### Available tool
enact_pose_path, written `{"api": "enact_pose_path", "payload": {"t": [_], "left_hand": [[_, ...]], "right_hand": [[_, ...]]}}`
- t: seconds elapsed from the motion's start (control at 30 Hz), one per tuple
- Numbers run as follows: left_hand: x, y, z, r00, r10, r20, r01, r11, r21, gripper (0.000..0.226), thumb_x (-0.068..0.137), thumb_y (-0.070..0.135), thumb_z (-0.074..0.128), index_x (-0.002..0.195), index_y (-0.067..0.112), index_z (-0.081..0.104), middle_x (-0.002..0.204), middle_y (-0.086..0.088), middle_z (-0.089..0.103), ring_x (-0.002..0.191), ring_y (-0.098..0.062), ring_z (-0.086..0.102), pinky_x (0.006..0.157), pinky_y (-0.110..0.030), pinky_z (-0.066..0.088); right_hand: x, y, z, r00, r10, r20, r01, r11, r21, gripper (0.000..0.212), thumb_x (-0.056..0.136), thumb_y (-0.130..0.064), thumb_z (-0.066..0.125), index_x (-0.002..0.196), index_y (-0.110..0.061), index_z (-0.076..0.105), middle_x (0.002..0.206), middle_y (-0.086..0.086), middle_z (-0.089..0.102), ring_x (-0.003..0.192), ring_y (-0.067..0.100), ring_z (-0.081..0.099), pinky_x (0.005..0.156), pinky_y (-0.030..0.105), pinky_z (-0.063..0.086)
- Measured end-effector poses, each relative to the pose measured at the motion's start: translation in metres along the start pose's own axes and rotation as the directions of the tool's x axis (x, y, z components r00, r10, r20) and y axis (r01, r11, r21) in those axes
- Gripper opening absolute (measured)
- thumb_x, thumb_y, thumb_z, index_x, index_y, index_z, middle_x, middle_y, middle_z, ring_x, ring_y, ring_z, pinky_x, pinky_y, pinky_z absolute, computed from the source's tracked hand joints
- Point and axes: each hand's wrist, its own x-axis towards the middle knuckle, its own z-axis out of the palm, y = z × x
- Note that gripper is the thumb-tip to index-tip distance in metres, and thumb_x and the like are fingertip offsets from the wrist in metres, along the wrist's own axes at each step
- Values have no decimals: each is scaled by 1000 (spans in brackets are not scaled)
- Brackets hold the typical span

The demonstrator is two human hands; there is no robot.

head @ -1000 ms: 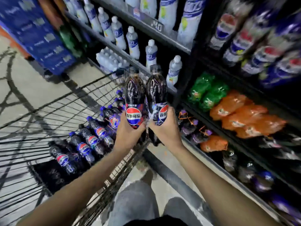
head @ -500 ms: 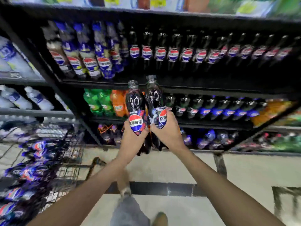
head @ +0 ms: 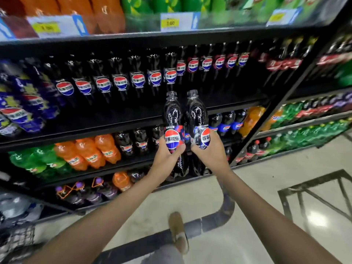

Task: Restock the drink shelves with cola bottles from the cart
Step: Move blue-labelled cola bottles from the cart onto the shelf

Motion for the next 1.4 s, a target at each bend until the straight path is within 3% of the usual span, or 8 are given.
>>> {"api": "enact_pose_path", "payload": {"t": [0.17,0.47,0.6,0.77,0.97,1.17,1.3,1.4], "left_hand": [[61,13,38,999,-13,42,13,1000,17,28,90,31,65,106,36,43,99,18,60,79,19,55,66,0,38],[160,43,67,996,85,42,-90,987,135,71,88,24,68,142,26,22,113,19,54,97,15,55,78,-5,42],[184,52,75,993,115,19,-117,974,194,74,88,22,68,141,27,17,117,8,56,106,-8,59,92,-27,47],[209,55,81,986,165,-40,-152,962,226,75,86,21,69,139,31,17,123,6,58,109,-10,60,91,-29,48],[236,46,93,973,127,-193,-74,963,260,67,83,18,73,135,17,31,116,9,57,112,-12,58,90,-24,43],[250,42,101,966,120,-227,-53,958,282,73,85,18,71,142,15,26,123,7,55,119,-14,55,98,-28,43],[259,43,102,959,117,-260,-41,959,282,80,87,19,70,148,14,19,137,0,51,127,-14,48,107,-31,38],[258,41,104,953,127,-276,-41,955,295,81,88,18,69,149,13,16,142,-1,47,130,-13,45,108,-30,36]], "right_hand": [[65,18,-30,999,33,-4,-33,998,-58,33,70,-25,72,100,-26,59,102,1,61,89,11,62,79,26,49],[167,34,-49,998,-12,-66,5,994,-108,45,76,-19,76,103,-35,43,106,-2,53,84,-4,54,69,0,38],[197,39,-47,997,-19,-77,10,993,-118,53,78,-24,77,122,-19,49,108,-5,50,88,-6,51,70,-1,36],[227,41,-43,997,-23,-75,15,994,-107,78,80,-29,78,143,-9,37,118,-12,44,104,2,45,86,15,37],[257,45,-46,996,-79,30,80,996,-33,62,76,-19,80,130,-14,50,118,-2,56,106,11,58,94,31,51],[281,53,-45,991,-111,72,111,994,9,64,77,-17,80,131,-10,47,122,2,55,113,11,53,90,6,39],[292,60,-42,982,-101,162,101,995,9,73,82,-21,76,141,-8,35,136,7,49,127,19,47,108,32,39],[298,65,-43,970,-115,214,119,993,-4,73,84,-25,74,142,-12,32,136,4,50,126,16,48,107,32,40]]}}
